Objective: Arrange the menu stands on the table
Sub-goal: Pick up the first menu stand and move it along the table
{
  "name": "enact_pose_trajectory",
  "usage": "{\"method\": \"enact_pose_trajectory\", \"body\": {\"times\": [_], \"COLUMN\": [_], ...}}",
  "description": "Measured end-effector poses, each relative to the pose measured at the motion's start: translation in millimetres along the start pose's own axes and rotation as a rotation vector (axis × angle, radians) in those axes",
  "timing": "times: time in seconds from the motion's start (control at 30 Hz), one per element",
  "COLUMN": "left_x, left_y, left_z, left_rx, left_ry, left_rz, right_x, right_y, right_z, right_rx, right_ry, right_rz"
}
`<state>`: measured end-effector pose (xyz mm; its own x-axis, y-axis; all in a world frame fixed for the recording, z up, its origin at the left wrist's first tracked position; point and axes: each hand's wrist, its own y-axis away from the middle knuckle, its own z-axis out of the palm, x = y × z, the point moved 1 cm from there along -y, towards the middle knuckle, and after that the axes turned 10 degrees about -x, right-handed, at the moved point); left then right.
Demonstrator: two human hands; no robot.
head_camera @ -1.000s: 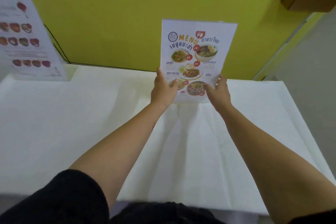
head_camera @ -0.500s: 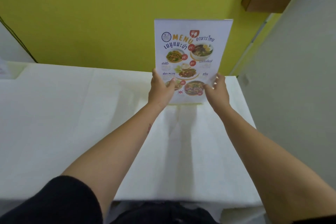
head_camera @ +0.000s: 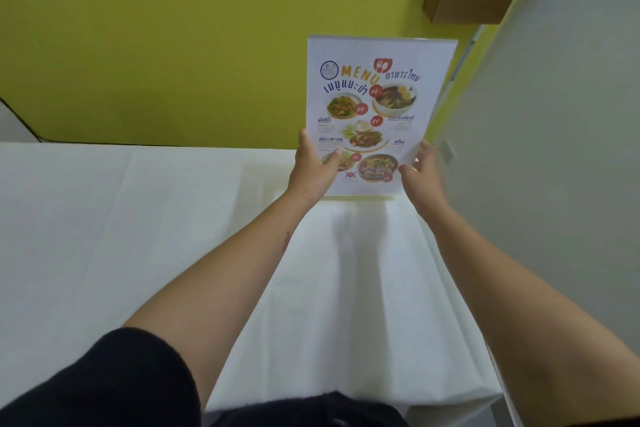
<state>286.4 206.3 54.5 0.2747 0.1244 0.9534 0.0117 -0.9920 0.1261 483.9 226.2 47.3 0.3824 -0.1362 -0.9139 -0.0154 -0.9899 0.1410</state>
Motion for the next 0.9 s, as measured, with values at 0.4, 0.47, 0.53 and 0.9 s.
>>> {"method": "enact_pose_trajectory", "body": {"times": [0.4, 0.47, 0.53, 0.9], "left_x": [-8, -8, -5, -14], "left_y": [-40, -46, -51, -60], "left_z": [17, 16, 15, 13], "left_rx": [-0.017, -0.006, -0.007, -0.07], "left_ry": [0.022, 0.038, 0.063, 0.021], "left_rz": [-0.073, -0.067, -0.05, -0.022], "right_x": [15, 15, 14, 21], "right_y": [-43, -48, -54, -56], "right_z": [-12, -12, -12, -11], "right_rx": [-0.022, -0.002, 0.02, -0.002], "right_ry": [0.024, 0.003, -0.006, 0.035], "right_rz": [0.049, 0.041, 0.031, 0.028]}}
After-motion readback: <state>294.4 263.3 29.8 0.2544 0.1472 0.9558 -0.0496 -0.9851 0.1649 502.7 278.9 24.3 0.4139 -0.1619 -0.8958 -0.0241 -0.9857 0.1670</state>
